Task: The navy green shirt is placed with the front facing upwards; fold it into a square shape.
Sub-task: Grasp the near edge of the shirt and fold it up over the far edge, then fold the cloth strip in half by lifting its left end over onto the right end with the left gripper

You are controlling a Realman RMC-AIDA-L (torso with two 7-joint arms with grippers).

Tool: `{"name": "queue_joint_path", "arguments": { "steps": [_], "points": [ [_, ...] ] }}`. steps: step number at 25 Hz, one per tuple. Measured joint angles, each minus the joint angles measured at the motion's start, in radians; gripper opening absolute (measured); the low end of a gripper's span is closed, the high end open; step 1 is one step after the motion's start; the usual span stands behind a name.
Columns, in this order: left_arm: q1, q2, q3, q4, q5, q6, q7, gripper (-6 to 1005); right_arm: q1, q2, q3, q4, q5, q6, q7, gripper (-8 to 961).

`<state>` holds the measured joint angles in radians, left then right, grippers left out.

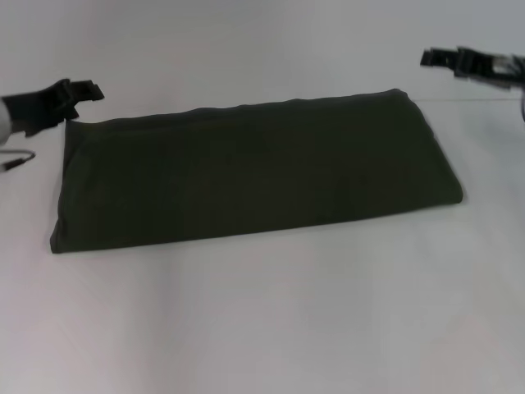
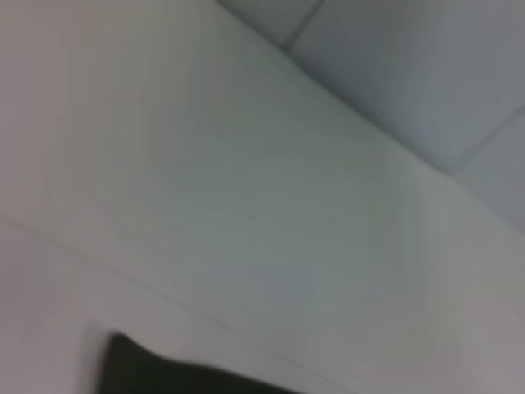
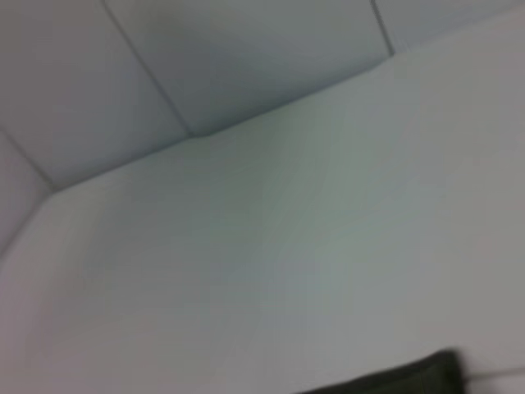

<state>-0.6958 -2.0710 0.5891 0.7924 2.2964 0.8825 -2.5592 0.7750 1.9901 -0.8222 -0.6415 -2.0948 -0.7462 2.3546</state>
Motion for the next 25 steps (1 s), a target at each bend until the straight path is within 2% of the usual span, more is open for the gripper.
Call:
{"name": "queue_joint_path", "arguments": {
  "steps": [2, 5, 6, 11, 14, 17, 25],
  "points": [
    [0.06, 0.011, -0.002, 0.0, -0.145, 0.106, 0.059, 557, -0.082, 0.003, 0.004, -0.053, 0.092, -0.122, -0.014, 774],
    [0.152, 0.017, -0.029, -0.006, -0.302, 0.28, 0.092, 676, -0.184, -0.011, 0.022, -0.056, 0.231, -0.299, -0.048, 800],
    [0.168, 0.015, -0.044, -0.009, -0.315, 0.313, 0.092, 715, -0.214, -0.016, 0.04, -0.041, 0.269, -0.359, -0.069, 808],
    [0.277, -0.002, -0.185, -0.074, -0.331, 0.465, 0.055, 737, -0.326, -0.021, 0.182, 0.051, 0.403, -0.594, -0.185, 851],
    [0.327, -0.009, -0.225, -0.113, -0.326, 0.479, 0.012, 751, -0.356, -0.021, 0.242, 0.071, 0.418, -0.663, -0.21, 868],
    [0.354, -0.02, -0.23, -0.12, -0.316, 0.47, -0.029, 764, -0.366, -0.021, 0.258, 0.072, 0.42, -0.687, -0.212, 868],
    [0.357, -0.036, -0.213, -0.122, -0.268, 0.391, -0.137, 770, -0.348, -0.025, 0.254, 0.073, 0.417, -0.695, -0.214, 868]
  ]
}}
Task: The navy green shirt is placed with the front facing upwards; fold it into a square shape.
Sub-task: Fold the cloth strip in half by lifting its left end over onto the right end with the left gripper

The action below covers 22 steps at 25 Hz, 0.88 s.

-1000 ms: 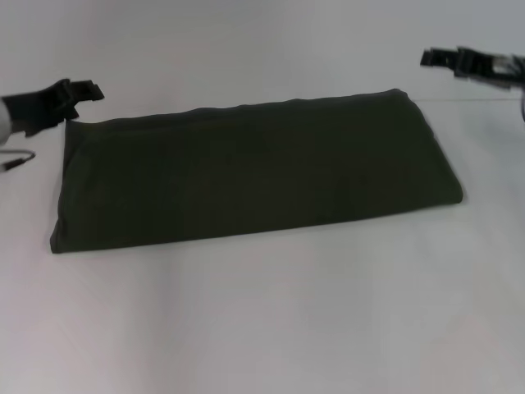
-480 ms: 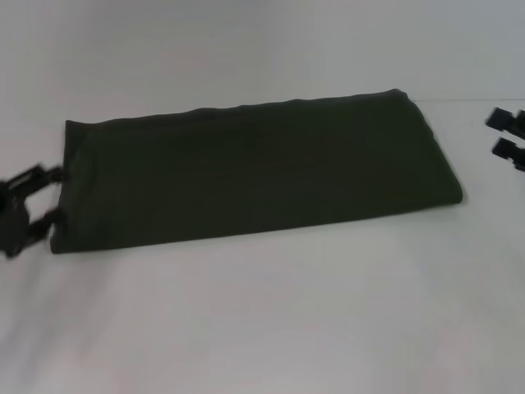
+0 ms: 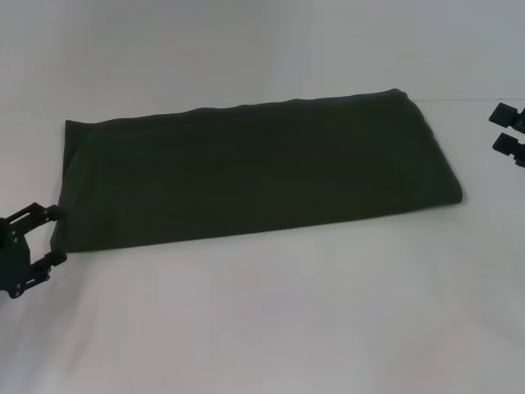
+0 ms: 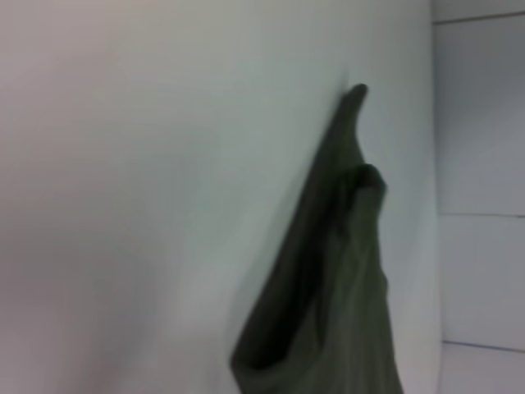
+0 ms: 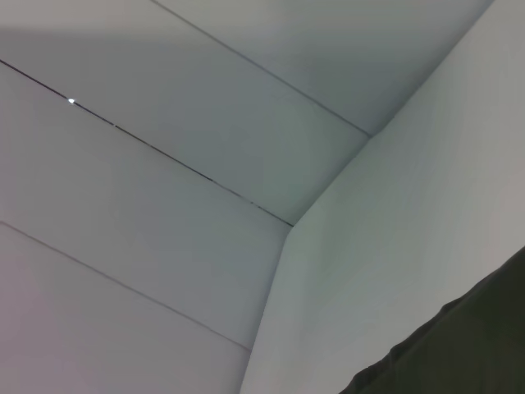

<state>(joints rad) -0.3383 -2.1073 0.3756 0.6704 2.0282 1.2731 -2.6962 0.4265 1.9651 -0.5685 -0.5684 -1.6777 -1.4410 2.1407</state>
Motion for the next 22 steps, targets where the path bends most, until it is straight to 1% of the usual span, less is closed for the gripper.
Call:
{"name": "queue_joint_path", "arguments": {
  "steps": [8, 14, 22],
  "points": [
    [-0.001, -0.002, 0.006, -0.01, 0.01, -0.057, -0.042, 769, 0.002, 0.001, 0.007, 0.001, 0.0, -0.002, -0.001, 868],
    [-0.002, -0.009, 0.004, -0.02, 0.006, -0.094, -0.048, 769, -0.002, 0.004, 0.008, 0.001, 0.0, 0.002, -0.001, 869],
    [-0.021, -0.013, 0.003, -0.041, 0.003, -0.127, -0.048, 769, -0.01, 0.005, 0.009, 0.002, 0.004, 0.0, -0.001, 869]
  ]
}}
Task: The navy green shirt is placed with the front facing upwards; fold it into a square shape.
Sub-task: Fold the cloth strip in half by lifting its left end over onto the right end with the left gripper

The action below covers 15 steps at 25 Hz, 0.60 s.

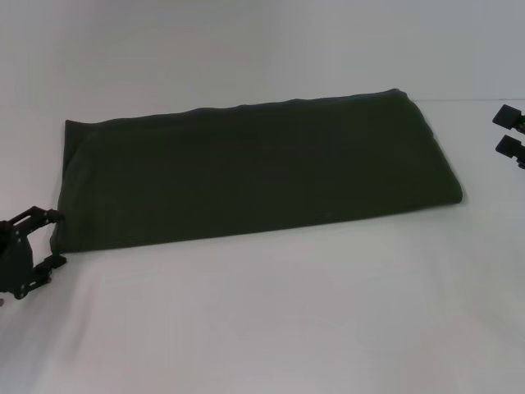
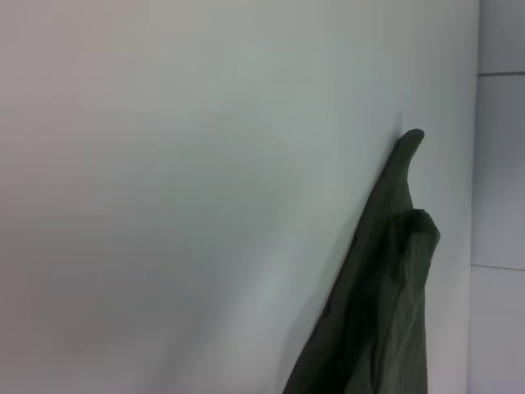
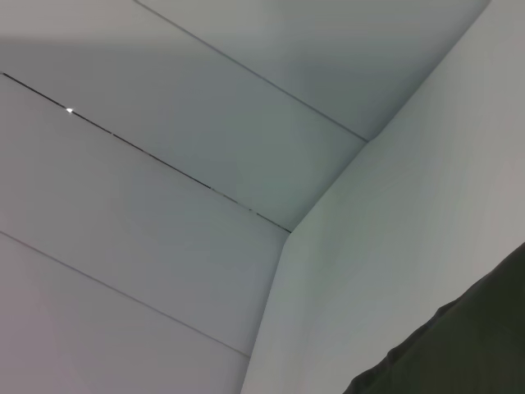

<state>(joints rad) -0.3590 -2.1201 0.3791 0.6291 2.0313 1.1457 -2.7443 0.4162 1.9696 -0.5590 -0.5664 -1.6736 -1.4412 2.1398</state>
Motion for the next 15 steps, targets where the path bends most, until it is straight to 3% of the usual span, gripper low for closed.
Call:
{"name": "queue_joint_path", "arguments": {
  "steps": [15],
  "points": [
    [-0.058, 0.008, 0.004, -0.04, 0.009, -0.05, 0.008, 769, -0.001, -0.003, 0.001, 0.011, 0.003, 0.004, 0.0, 869]
  ]
}}
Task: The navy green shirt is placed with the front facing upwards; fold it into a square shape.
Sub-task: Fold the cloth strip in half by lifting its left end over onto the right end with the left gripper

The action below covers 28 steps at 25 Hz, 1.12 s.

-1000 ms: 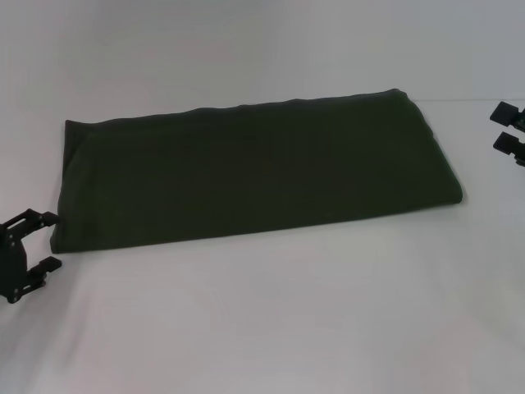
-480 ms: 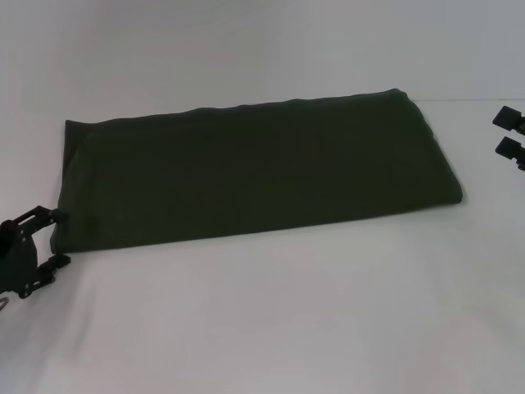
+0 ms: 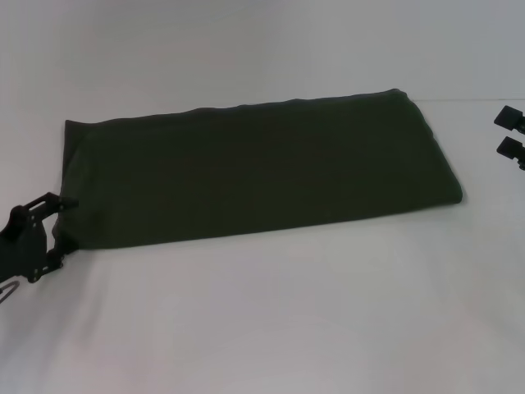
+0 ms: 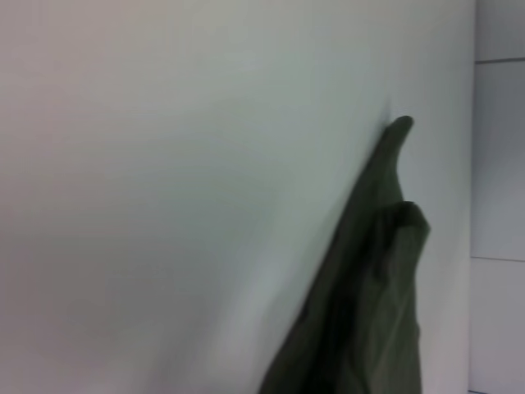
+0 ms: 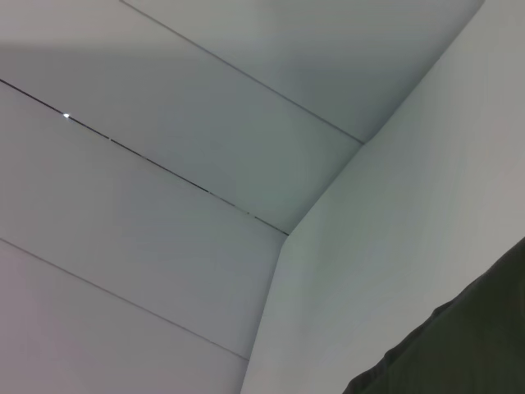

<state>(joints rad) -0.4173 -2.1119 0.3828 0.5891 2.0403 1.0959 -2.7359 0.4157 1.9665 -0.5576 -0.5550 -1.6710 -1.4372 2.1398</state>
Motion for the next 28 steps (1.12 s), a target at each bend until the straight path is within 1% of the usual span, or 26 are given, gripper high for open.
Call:
{"name": "queue_joint_path", "arguments": {
  "steps": [3, 8, 11, 12, 14, 19, 28],
  "points": [
    [-0.01, 0.001, -0.007, 0.004, -0.024, 0.015, 0.034, 769, 0.0, 0.0, 0.002, 0.0, 0.0, 0.001, 0.0, 869],
    [-0.005, 0.003, -0.01, 0.003, -0.1, 0.093, 0.119, 769, -0.002, 0.002, 0.013, 0.0, -0.003, 0.004, 0.0, 868],
    [0.005, 0.003, -0.011, 0.001, -0.092, 0.098, 0.114, 769, -0.002, 0.003, 0.014, 0.002, -0.004, 0.004, -0.005, 868],
    [0.024, 0.003, -0.011, 0.003, -0.079, 0.097, 0.1, 770, -0.003, 0.003, 0.014, 0.006, -0.005, 0.004, -0.008, 868],
    [0.041, 0.001, -0.011, 0.01, -0.076, 0.099, 0.091, 770, -0.003, 0.0, 0.014, 0.016, -0.005, 0.005, -0.011, 868],
    [0.074, -0.004, -0.011, 0.032, -0.065, 0.1, 0.051, 770, -0.006, -0.001, 0.013, 0.023, -0.005, 0.006, -0.014, 868],
    [0.041, -0.001, 0.0, 0.027, -0.018, 0.063, 0.015, 770, -0.009, -0.002, 0.013, 0.025, -0.006, 0.009, -0.015, 869]
  ]
}}
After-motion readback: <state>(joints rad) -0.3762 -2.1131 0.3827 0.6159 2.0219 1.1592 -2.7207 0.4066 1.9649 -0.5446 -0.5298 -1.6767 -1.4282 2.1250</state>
